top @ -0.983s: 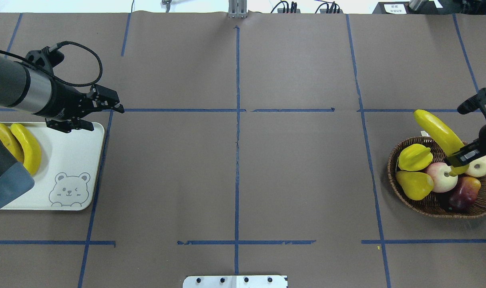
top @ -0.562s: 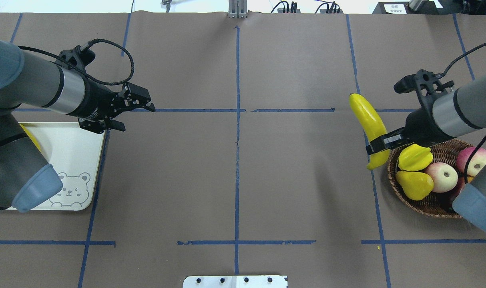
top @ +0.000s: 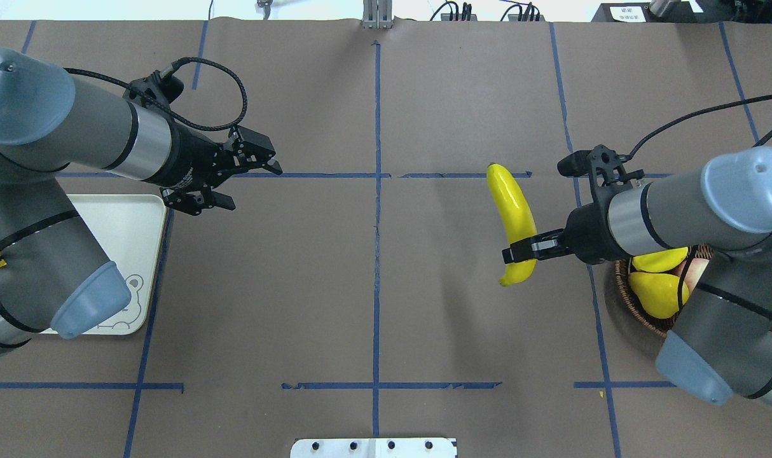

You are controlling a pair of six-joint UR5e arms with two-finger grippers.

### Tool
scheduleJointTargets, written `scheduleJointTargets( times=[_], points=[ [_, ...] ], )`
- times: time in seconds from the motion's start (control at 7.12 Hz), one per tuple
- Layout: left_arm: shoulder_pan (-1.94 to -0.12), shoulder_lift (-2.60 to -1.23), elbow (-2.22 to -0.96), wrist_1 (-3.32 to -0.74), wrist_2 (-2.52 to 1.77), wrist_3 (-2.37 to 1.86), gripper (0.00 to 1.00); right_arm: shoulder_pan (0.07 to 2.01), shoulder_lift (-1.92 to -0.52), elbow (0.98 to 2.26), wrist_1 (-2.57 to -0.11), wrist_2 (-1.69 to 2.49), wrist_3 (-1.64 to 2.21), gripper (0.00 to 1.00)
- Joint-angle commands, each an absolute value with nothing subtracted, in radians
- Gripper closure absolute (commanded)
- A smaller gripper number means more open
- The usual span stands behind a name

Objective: Transfer all bananas from basket to plate

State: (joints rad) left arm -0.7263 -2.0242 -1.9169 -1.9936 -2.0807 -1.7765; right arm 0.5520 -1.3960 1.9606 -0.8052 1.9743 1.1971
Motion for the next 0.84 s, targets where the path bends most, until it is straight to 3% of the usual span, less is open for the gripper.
scheduleJointTargets(
  times=[0.0, 0.7],
  points=[
    [-0.675, -2.083, -1.905, -2.006, -2.047, -1.847, 0.0, 0.448, -1.281, 1.863, -0.689, 1.838, 1.32, 0.8],
    [-0.572, -2.144, -1.783, -2.223, -1.895, -1.907, 0.0, 0.364, -1.207, 1.793, -0.575, 1.724, 1.373, 0.8]
  ],
)
